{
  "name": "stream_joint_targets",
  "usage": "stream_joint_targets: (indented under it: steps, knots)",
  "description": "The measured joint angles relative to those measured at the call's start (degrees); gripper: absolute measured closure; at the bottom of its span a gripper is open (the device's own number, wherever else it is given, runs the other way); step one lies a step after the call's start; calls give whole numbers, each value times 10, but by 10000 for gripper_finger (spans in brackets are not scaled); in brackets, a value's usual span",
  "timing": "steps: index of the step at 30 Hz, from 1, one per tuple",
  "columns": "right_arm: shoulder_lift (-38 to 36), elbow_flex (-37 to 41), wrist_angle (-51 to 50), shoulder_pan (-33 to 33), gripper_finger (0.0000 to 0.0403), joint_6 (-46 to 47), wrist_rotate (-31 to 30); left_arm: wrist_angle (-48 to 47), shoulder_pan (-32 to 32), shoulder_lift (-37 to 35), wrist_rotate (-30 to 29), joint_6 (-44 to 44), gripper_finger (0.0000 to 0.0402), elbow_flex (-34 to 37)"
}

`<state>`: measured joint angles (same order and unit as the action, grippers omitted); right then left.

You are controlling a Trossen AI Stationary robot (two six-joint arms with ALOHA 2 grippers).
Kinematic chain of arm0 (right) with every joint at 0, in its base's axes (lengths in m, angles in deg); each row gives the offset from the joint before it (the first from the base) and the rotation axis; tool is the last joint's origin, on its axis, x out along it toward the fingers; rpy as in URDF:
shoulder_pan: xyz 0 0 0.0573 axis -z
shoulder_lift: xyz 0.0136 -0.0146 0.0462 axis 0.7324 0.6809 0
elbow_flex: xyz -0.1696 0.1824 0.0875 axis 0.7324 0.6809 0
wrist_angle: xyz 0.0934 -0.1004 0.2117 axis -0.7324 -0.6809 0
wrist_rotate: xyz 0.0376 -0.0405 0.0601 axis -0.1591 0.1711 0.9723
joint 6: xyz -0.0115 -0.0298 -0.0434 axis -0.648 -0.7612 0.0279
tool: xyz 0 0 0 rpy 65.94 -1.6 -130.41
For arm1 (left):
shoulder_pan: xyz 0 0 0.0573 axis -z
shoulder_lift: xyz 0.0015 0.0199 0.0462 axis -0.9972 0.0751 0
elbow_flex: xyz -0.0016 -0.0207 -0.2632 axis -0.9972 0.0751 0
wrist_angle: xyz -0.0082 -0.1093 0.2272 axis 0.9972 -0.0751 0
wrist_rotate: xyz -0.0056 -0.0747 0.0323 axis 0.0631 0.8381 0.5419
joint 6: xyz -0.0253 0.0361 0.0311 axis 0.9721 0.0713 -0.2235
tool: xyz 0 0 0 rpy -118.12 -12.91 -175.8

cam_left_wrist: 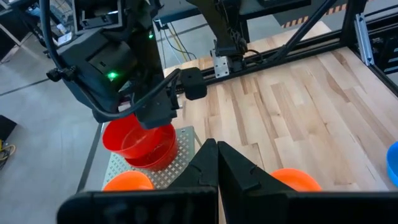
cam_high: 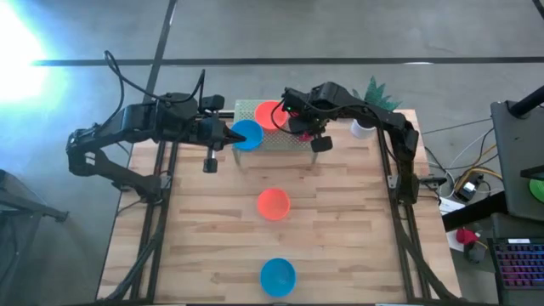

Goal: Pick & Place Mini bowls
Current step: Stack the red bowl on the red bowls on the shelf

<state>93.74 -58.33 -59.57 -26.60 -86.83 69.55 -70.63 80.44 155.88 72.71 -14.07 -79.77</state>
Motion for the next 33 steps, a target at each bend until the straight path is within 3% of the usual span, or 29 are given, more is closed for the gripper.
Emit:
stream_joint_targets:
  steps: [33]
  knots:
    - [3,17,18,2,394,8,7,1,0,0,-9,0,402,0]
